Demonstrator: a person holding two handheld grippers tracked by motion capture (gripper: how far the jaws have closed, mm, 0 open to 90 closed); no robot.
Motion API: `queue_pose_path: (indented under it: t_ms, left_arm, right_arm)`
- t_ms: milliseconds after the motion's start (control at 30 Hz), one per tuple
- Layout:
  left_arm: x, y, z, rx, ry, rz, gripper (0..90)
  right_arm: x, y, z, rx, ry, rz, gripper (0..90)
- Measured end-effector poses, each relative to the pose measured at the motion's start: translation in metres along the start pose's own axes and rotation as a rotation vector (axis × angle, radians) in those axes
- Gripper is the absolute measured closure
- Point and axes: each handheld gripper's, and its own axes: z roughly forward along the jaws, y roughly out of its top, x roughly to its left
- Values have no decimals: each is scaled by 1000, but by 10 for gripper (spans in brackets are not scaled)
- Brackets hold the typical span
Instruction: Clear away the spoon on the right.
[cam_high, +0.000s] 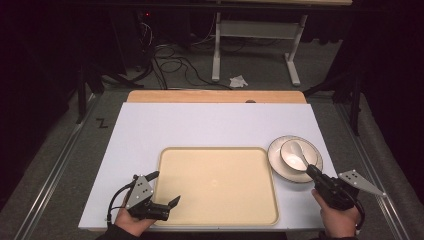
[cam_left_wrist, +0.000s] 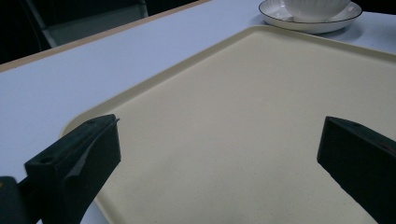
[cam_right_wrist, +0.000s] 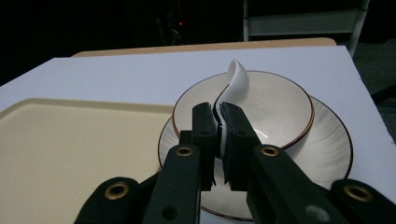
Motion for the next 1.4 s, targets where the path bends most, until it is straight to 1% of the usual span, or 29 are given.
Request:
queue_pose_path:
  t_ms: [33, 100, 167, 200, 267, 300, 367, 600, 633, 700, 733, 767, 800, 833, 867, 900, 933, 967, 1000, 1033, 1067, 1167, 1300, 1400]
  left_arm:
    - [0, 0, 0, -1, 2, 1, 2]
    - [0, 0, 0, -2, 3, 0, 2]
    - [0, 0, 0, -2, 4, 0, 2]
    - [0, 0, 0, -2, 4, 0, 2]
    - [0, 0, 0, -2, 4, 0, 2]
    - [0, 0, 0, -1, 6, 1, 2]
    - [0, 0, 0, -1, 6, 1, 2]
    - [0, 0, 0, 0, 6, 2, 2]
    - [0, 0, 0, 1, 5, 2, 2]
    - [0, 0, 0, 2, 4, 1, 2]
    - [0, 0, 0, 2, 4, 1, 2]
    - [0, 0, 0, 2, 3, 1, 2]
    - [0, 0, 0, 2, 3, 2, 2]
    - [0, 0, 0, 2, 3, 1, 2]
    - [0, 0, 0, 2, 3, 1, 2]
    - [0, 0, 0, 2, 3, 1, 2]
    - [0, 0, 0, 2, 3, 1, 2]
    - [0, 0, 0, 1, 3, 1, 2]
    - [0, 0, 0, 1, 3, 1, 2]
    - [0, 0, 0, 1, 3, 1, 2]
    - [0, 0, 0, 0, 3, 0, 2]
    - [1, 0, 0, 0, 3, 1, 2]
    - [1, 0, 0, -2, 1, 0, 2]
    - [1, 0, -1, -1, 1, 0, 2]
  right_arm:
    - [2, 2, -2, -13, -1, -12, 863]
    - [4, 3, -3, -20, -1, -14, 864]
    - [6, 4, -4, -26, 7, -28, 864]
    - [9, 6, -5, -37, 13, -42, 863]
    - [11, 7, -6, -46, 17, -46, 864]
    - [16, 9, -7, -59, 33, -54, 863]
    - [20, 10, -7, -67, 50, -62, 864]
    - [34, 10, -2, -67, 106, -82, 864]
    - [34, 10, -2, -67, 106, -82, 864]
    - [40, 10, 2, -59, 130, -91, 864]
    - [40, 10, 2, -59, 130, -91, 864]
    - [44, 9, 5, -51, 142, -101, 864]
    - [44, 9, 5, -51, 142, -101, 864]
    - [50, 8, 9, -44, 159, -106, 863]
    - [53, 8, 11, -40, 169, -107, 864]
    - [56, 7, 13, -35, 177, -118, 863]
    - [56, 7, 13, -35, 177, -118, 863]
    - [59, 6, 15, -29, 186, -129, 863]
    - [67, 4, 20, -15, 206, -149, 863]
    - [67, 4, 20, -15, 206, -149, 863]
    - [74, 2, 24, -4, 224, -164, 863]
    - [84, -1, 30, 13, 248, -186, 863]
    - [92, -6, 38, 41, 288, -197, 863]
    - [96, -8, 42, 50, 309, -208, 863]
